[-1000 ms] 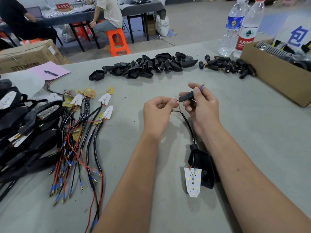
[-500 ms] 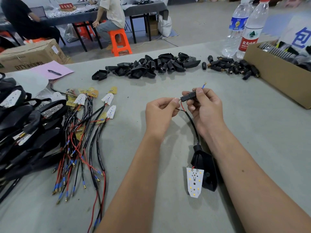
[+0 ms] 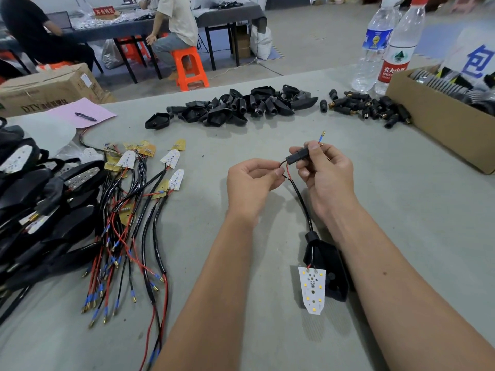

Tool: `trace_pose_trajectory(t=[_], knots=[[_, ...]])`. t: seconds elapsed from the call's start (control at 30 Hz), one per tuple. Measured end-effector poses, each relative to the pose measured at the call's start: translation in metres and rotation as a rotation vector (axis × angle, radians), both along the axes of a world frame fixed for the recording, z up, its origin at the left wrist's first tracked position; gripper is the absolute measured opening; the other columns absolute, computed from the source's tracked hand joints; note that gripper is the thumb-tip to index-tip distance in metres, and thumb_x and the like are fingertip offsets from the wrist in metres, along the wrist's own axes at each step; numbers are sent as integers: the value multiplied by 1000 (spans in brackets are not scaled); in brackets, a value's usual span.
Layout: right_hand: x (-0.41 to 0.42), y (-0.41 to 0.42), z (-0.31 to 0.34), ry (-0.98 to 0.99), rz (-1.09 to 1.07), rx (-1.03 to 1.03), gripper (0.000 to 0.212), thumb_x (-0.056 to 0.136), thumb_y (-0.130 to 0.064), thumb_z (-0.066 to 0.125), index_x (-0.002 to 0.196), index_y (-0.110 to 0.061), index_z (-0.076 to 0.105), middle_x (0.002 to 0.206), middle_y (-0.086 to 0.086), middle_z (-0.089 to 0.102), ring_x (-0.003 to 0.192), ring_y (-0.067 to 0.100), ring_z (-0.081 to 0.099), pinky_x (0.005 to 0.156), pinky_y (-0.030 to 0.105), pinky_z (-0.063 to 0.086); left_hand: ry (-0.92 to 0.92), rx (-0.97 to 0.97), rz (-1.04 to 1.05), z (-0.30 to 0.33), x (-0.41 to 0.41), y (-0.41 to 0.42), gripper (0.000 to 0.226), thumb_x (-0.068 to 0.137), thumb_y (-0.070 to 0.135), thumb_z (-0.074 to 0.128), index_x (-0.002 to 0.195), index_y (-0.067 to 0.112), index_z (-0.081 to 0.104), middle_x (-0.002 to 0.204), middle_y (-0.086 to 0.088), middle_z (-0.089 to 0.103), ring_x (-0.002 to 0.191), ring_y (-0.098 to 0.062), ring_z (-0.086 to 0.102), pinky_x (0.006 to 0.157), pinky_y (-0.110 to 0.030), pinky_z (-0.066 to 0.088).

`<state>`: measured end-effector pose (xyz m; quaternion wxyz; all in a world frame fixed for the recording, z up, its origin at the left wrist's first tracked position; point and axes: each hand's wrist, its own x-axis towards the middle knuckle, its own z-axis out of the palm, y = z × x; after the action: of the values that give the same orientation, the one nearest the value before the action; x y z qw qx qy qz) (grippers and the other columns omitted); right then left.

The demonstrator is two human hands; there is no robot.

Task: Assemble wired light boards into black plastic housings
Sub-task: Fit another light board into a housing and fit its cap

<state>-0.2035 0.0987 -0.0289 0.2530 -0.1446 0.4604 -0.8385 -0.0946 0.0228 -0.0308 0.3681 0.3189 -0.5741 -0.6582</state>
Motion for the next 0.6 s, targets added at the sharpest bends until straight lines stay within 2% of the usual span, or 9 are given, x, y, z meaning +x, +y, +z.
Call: trace_pose_trajectory(t=[0.23, 0.33, 0.4, 0.47, 0.6], knots=[[2, -1, -2, 12, 59, 33, 13, 102, -13, 63, 91, -7, 63, 94, 18, 77, 58, 14, 55, 54, 20, 47, -66, -128, 64, 1, -3, 3, 9, 85, -6, 75, 89, 1, 76, 81, -17, 76, 72, -17, 70, 83, -35, 61], [-1, 0, -1, -28, -10, 19, 13, 99, -10, 67, 87, -7, 65, 75, 4, 70, 56, 11, 57, 53, 18, 47, -29, -74, 72, 1, -4, 6, 5, 87, -3, 75, 92, -1, 74, 79, -14, 76, 72, -17, 70, 83, -35, 61], [-3, 1, 0, -95, -44, -28, 14, 99, -9, 67, 85, -7, 64, 68, 0, 65, 55, 10, 58, 52, 18, 47, -39, -46, 24, 2, -4, 7, 4, 88, -2, 76, 91, -2, 74, 82, -19, 76, 72, -20, 68, 82, -36, 60], [-5, 2, 0, -136, -54, -55, 14, 99, -9, 67, 85, -8, 65, 70, 1, 63, 56, 10, 58, 53, 18, 48, -79, -50, -34, 3, -4, 8, 6, 86, -2, 78, 89, 1, 74, 85, -23, 75, 73, -23, 68, 80, -37, 60], [-7, 3, 0, -78, -71, -2, 14, 100, -10, 65, 89, -8, 73, 75, 0, 67, 55, 11, 55, 49, 19, 44, -96, -66, -33, 5, -5, 8, 7, 85, -3, 77, 87, 2, 73, 76, -16, 72, 66, -20, 65, 71, -33, 59]])
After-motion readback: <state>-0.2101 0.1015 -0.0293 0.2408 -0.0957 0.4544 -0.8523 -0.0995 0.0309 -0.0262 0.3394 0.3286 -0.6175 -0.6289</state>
